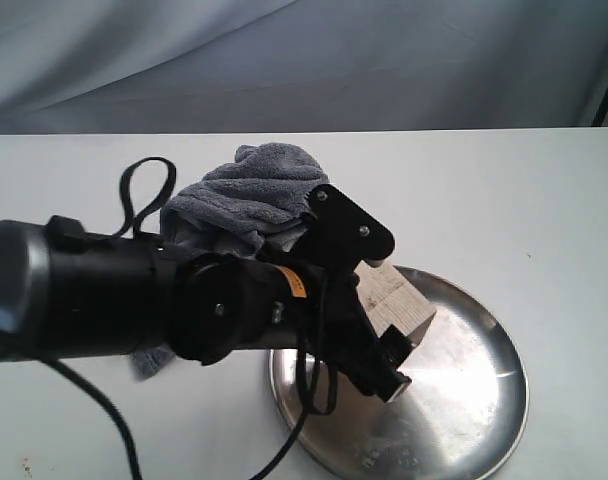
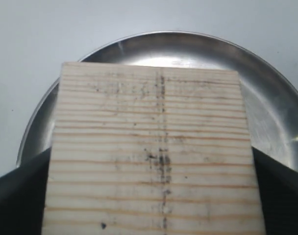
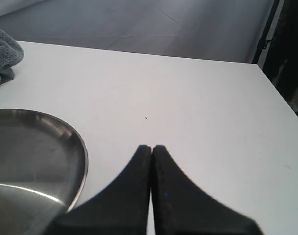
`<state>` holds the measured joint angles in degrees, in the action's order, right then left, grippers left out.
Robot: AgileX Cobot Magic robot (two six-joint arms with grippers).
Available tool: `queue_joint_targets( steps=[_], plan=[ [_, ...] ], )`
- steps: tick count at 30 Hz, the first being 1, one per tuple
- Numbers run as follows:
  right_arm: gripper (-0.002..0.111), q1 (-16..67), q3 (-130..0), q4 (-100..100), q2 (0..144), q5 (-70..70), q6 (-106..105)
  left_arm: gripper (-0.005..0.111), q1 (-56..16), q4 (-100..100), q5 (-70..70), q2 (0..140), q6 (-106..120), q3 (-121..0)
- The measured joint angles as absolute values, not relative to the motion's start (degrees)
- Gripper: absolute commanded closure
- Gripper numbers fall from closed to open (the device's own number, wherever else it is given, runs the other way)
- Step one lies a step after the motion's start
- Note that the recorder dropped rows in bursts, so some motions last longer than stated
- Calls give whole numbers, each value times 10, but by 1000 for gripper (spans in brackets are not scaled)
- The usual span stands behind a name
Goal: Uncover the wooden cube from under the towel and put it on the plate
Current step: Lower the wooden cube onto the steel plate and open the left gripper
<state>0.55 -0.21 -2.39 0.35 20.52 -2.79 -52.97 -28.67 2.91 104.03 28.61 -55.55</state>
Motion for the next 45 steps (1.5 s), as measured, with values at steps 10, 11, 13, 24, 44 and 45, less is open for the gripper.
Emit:
queue_joint_targets(
  steps=[10, 11, 13, 24, 44, 45],
  plan=[
    [108, 6, -2, -24, 3, 205, -28, 107, -530, -289, 84, 1112, 281, -637],
    [108, 6, -2, -24, 3, 205, -28, 107, -530, -289, 89, 1115, 280, -641],
    [108, 6, -2, -24, 3, 205, -28, 107, -530, -291, 93, 1122, 279, -647],
    [108, 6, -2, -24, 3, 205, -28, 107, -530, -291, 101, 1129, 277, -649],
    [108, 6, -2, -24, 3, 205, -28, 56, -530, -305, 100, 1129, 251, -649],
    [108, 6, -2, -24, 3, 205, -28, 41, -530, -305, 100, 1129, 250, -649]
  ],
)
